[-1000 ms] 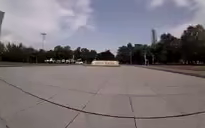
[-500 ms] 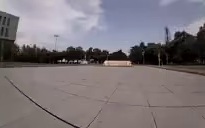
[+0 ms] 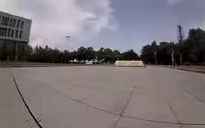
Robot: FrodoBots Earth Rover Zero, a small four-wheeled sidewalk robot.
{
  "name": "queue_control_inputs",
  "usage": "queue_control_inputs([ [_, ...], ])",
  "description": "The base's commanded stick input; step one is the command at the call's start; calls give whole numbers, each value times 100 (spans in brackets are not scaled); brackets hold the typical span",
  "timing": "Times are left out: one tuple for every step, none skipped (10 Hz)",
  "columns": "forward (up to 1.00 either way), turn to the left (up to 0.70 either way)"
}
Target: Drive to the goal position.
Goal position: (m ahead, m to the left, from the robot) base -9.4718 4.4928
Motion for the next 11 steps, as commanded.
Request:
queue_control_inputs([
  [100, 27],
  [100, 27],
  [100, 27],
  [100, 27],
  [100, 27],
  [100, 27],
  [100, 27],
  [100, 27],
  [100, 27],
  [100, 27],
  [100, 27],
])
